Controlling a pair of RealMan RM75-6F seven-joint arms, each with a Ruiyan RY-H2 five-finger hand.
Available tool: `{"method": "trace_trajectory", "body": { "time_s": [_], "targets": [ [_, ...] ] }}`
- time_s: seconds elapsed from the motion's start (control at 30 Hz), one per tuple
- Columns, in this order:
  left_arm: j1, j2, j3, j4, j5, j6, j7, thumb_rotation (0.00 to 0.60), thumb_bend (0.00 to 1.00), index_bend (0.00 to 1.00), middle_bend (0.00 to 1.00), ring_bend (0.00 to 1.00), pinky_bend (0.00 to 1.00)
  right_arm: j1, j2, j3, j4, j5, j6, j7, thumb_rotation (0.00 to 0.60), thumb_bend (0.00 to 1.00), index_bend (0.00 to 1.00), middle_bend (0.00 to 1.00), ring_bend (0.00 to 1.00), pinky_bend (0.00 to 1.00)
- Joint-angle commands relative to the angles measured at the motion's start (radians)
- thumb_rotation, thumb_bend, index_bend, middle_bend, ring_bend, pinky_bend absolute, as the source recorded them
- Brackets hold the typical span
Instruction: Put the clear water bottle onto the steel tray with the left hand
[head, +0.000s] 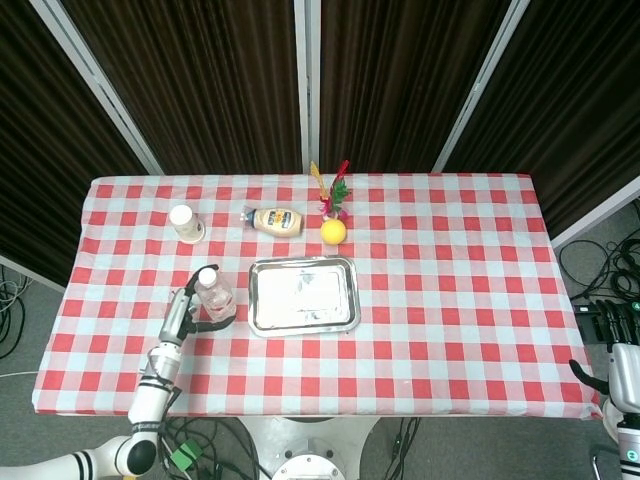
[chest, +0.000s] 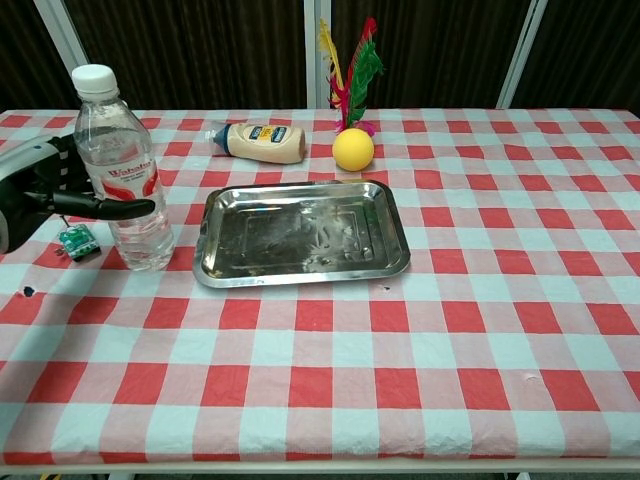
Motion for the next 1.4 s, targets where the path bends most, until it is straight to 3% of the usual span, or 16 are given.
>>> {"method": "trace_trajectory", "body": {
  "time_s": [0.03,0.37,0.73,0.87,1.0,1.1,1.17,1.3,1.37,1.4],
  "targets": [
    [-0.003,-0.011,-0.016,0.013,-0.009,0.008,-0.006,0.6,0.01,0.26,0.31,0.18,0.22,0.002,0.003,-0.001,-0.003,0.001,-0.005,0.001,0.6,0.11,0.0,0.07,0.0,0.0],
    [0.001,-0.04,-0.061,0.025,-0.059,0.042,0.015,0.6,0.15,0.52,0.55,0.42,0.47,0.003,0.011,-0.001,-0.015,0.005,-0.014,0.006,0.6,0.11,0.0,0.07,0.0,0.0],
    [-0.006,-0.002,-0.09,-0.055,-0.053,0.047,0.035,0.6,0.22,0.58,0.6,0.47,0.52,0.002,0.013,-0.003,-0.018,0.004,-0.014,0.01,0.6,0.11,0.0,0.07,0.0,0.0],
    [-0.049,0.04,-0.159,-0.128,-0.033,0.05,0.07,0.6,0.21,0.58,0.6,0.47,0.52,0.002,0.013,-0.003,-0.019,0.005,-0.017,0.01,0.6,0.11,0.0,0.07,0.0,0.0],
    [-0.13,0.097,-0.266,-0.176,-0.048,0.024,0.145,0.6,0.21,0.58,0.6,0.47,0.52,0.003,0.014,-0.004,-0.02,0.006,-0.021,0.009,0.6,0.11,0.0,0.07,0.0,0.0],
    [-0.161,0.138,-0.302,-0.183,-0.074,-0.002,0.178,0.6,0.21,0.57,0.6,0.47,0.53,0.003,0.015,-0.005,-0.021,0.007,-0.023,0.009,0.6,0.11,0.0,0.07,0.0,0.0],
    [-0.149,0.152,-0.282,-0.176,-0.086,-0.004,0.182,0.6,0.21,0.57,0.6,0.47,0.53,0.003,0.015,-0.005,-0.021,0.006,-0.024,0.01,0.6,0.11,0.0,0.07,0.0,0.0],
    [-0.091,0.147,-0.173,-0.134,-0.134,-0.036,0.153,0.6,0.21,0.57,0.6,0.47,0.53,0.004,0.017,-0.003,-0.022,0.009,-0.025,0.014,0.6,0.11,0.0,0.07,0.0,0.0],
    [-0.111,0.149,-0.191,-0.117,-0.115,-0.04,0.14,0.6,0.21,0.57,0.6,0.47,0.53,0.003,0.017,-0.002,-0.023,0.008,-0.022,0.016,0.6,0.11,0.0,0.07,0.0,0.0],
    [-0.139,0.154,-0.227,-0.115,-0.091,-0.033,0.134,0.6,0.21,0.57,0.6,0.47,0.53,0.003,0.017,-0.004,-0.022,0.007,-0.022,0.016,0.6,0.11,0.0,0.07,0.0,0.0]
  ]
}}
